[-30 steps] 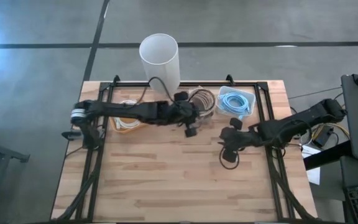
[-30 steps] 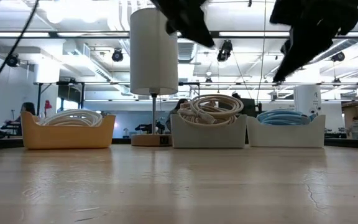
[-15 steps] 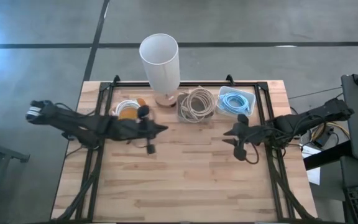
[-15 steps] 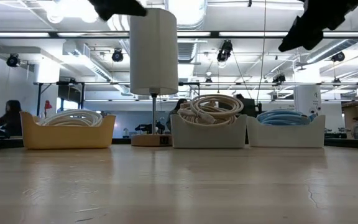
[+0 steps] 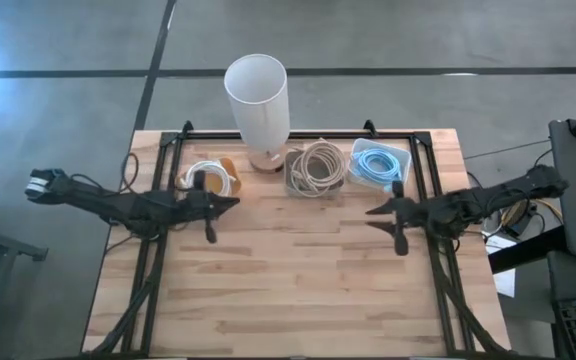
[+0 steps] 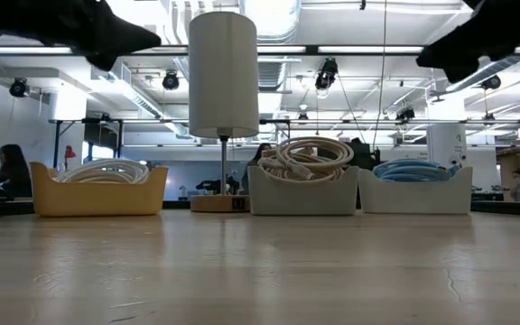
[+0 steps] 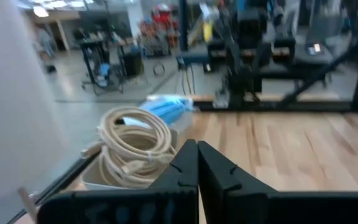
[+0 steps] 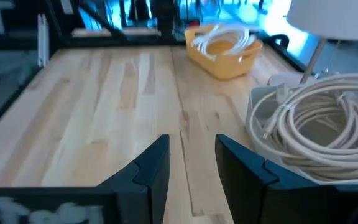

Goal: Sort HDMI cables
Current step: Return to Home Position

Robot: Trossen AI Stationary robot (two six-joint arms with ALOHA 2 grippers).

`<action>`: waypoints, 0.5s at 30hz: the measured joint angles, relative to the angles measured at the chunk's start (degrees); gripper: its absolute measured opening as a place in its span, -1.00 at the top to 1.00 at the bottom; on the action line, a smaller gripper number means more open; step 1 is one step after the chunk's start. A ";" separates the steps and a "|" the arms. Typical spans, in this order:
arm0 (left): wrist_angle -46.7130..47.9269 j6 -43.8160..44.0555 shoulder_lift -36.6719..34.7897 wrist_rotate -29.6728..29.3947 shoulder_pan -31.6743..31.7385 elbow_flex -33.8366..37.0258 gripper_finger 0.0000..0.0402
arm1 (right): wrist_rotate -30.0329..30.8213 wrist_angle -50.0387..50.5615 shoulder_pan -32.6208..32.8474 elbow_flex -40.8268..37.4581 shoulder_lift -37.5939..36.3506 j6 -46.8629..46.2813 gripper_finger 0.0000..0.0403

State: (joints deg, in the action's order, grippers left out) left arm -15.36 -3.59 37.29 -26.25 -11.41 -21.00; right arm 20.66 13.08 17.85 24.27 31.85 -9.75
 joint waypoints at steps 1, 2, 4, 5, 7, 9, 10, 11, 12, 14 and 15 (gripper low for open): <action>-1.28 0.20 -1.72 0.00 0.41 1.47 1.00 | 0.07 -0.11 0.00 -1.12 -2.41 0.17 0.39; -2.01 0.66 -3.11 -0.01 0.86 2.59 1.00 | 0.10 -0.22 0.00 -2.25 -4.60 0.26 0.39; -2.32 1.59 -5.57 0.15 1.74 4.18 1.00 | 0.14 -0.09 0.00 -4.41 -9.13 0.32 0.39; -2.33 1.82 -6.42 0.25 2.11 4.93 1.00 | 0.20 -0.09 0.00 -5.40 -11.37 0.34 0.39; -2.20 1.96 -7.51 0.29 2.91 5.96 1.00 | 0.32 0.04 0.00 -7.19 -15.68 1.02 0.39; -1.95 1.44 -8.25 0.43 3.86 6.67 1.00 | 0.36 -0.09 0.00 -8.70 -19.85 2.42 0.39; -2.07 0.94 -8.40 0.43 4.41 6.82 1.00 | 0.35 0.04 0.00 -9.48 -21.95 3.10 0.39; -2.18 0.39 -8.55 0.47 4.93 7.06 1.00 | 0.36 0.23 0.00 -10.16 -24.02 3.76 0.39; -2.03 -0.17 -8.74 0.70 5.45 7.32 1.00 | 0.34 0.37 0.00 -10.80 -25.91 4.15 0.39; -1.75 -1.16 -9.09 1.40 6.49 7.77 1.00 | 0.34 1.69 0.00 -11.85 -29.82 4.14 0.39; -2.12 -1.29 -9.38 2.02 7.05 8.20 1.00 | 0.33 2.50 0.00 -12.35 -31.63 3.65 0.39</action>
State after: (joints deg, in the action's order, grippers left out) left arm -17.48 -4.87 27.91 -24.23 -4.37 -12.80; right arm 20.99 15.59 17.85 11.92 0.22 -6.10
